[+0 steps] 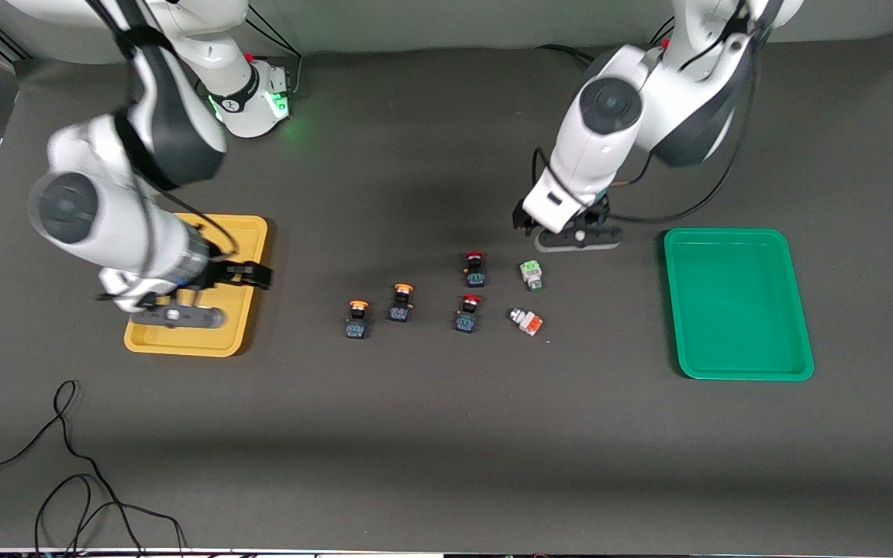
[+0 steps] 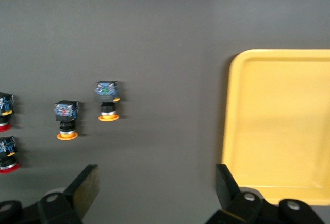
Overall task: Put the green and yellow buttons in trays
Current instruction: 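Grasp the green switch with the left gripper while the right gripper grasps a blue switch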
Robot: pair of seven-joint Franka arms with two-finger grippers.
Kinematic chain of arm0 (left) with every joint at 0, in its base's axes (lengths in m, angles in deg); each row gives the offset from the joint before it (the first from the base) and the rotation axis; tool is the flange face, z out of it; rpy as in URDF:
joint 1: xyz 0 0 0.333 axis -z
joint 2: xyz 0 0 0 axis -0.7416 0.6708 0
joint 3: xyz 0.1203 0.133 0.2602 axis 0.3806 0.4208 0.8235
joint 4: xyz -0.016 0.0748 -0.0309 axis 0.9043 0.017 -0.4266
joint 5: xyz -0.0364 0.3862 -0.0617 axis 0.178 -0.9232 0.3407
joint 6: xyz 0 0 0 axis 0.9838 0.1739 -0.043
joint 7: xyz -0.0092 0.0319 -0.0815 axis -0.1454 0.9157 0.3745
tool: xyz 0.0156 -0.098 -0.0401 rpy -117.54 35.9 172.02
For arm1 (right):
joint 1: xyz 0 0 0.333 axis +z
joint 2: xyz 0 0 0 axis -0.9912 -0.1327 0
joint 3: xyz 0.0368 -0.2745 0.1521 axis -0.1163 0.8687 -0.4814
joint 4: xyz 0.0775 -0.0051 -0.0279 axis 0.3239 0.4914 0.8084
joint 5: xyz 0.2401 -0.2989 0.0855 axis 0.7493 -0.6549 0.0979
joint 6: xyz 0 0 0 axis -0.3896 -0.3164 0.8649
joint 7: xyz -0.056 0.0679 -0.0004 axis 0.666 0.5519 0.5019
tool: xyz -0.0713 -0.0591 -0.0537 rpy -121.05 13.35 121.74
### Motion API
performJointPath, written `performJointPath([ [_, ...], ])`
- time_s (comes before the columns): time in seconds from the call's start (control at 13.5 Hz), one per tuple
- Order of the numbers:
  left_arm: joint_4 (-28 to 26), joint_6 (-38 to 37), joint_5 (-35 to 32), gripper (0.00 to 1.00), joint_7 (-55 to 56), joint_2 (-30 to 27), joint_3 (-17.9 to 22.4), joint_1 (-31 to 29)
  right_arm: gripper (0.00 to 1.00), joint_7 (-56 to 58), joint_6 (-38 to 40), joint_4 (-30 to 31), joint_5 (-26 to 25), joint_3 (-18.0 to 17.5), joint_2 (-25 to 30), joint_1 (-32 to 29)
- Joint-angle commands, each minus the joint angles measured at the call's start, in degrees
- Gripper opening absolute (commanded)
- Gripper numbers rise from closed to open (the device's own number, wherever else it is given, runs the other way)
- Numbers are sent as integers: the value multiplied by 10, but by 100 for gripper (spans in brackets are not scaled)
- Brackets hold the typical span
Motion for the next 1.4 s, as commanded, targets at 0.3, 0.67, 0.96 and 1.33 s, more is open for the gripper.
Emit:
performJointPath([
  [0.3,-28,167,-2,100,27,148,12,22,100,-18,-139,8,6,-7,-112,40],
  [0.67,-27,211,-2,100,67,191,12,24,99,-102,-250,5,-81,-7,-201,74],
  [0.96,-26,211,-2,47,68,196,12,20,99,-114,-286,4,-93,-7,-238,88],
  [1.33,-21,200,-2,17,68,190,14,12,65,-127,-307,-4,-130,-7,-271,98],
])
